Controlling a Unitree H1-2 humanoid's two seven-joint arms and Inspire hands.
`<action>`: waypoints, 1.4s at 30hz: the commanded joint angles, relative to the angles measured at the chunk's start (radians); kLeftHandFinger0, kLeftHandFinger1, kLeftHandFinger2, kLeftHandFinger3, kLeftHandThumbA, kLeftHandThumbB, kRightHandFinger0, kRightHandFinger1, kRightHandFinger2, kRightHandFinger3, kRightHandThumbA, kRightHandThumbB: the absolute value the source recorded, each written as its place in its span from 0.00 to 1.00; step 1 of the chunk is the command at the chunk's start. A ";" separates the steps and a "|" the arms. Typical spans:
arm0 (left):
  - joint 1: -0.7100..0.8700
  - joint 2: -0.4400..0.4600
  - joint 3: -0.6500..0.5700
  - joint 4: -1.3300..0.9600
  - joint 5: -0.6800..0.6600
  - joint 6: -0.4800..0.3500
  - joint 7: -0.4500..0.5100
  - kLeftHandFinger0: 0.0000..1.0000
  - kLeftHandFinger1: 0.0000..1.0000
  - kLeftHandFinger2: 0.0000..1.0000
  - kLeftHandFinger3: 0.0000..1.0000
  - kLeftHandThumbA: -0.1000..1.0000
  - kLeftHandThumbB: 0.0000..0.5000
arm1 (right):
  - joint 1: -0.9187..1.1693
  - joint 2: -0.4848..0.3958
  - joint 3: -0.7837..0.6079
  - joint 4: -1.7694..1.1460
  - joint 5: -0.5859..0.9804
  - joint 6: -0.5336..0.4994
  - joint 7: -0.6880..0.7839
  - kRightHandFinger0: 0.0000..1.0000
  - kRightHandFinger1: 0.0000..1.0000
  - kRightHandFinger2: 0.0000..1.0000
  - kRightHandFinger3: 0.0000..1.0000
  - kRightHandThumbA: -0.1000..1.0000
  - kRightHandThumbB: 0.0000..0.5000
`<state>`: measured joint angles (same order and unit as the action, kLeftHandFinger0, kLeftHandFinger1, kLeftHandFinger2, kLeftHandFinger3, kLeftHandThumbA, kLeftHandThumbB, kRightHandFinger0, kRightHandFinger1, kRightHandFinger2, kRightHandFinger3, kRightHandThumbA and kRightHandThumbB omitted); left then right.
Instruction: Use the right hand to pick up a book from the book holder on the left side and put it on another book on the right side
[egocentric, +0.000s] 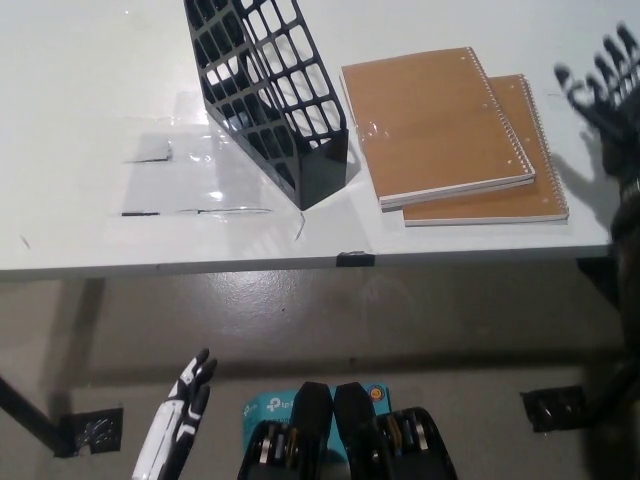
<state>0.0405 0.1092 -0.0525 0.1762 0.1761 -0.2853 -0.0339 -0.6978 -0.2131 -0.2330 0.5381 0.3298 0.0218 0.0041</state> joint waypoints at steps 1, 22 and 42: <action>-0.186 0.083 0.032 -0.054 -0.140 0.038 -0.100 1.00 1.00 1.00 1.00 1.00 0.50 | 0.227 -0.080 0.137 -1.213 0.045 0.059 0.120 1.00 1.00 1.00 1.00 0.80 0.45; -0.125 0.074 0.013 -0.064 -0.153 0.052 -0.089 1.00 1.00 1.00 1.00 1.00 0.48 | 0.546 0.137 0.326 -0.608 -0.208 -0.196 0.057 1.00 1.00 1.00 1.00 0.70 0.14; -0.057 0.060 0.000 -0.056 -0.127 -0.003 -0.077 1.00 1.00 1.00 1.00 1.00 0.39 | 0.631 0.099 0.366 -0.399 -0.309 -0.234 0.060 1.00 1.00 1.00 1.00 0.74 0.27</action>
<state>-0.0131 0.1615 -0.0540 0.1345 0.0637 -0.2492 -0.0979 -0.0633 -0.1137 0.1378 0.1516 0.0386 -0.1518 0.0452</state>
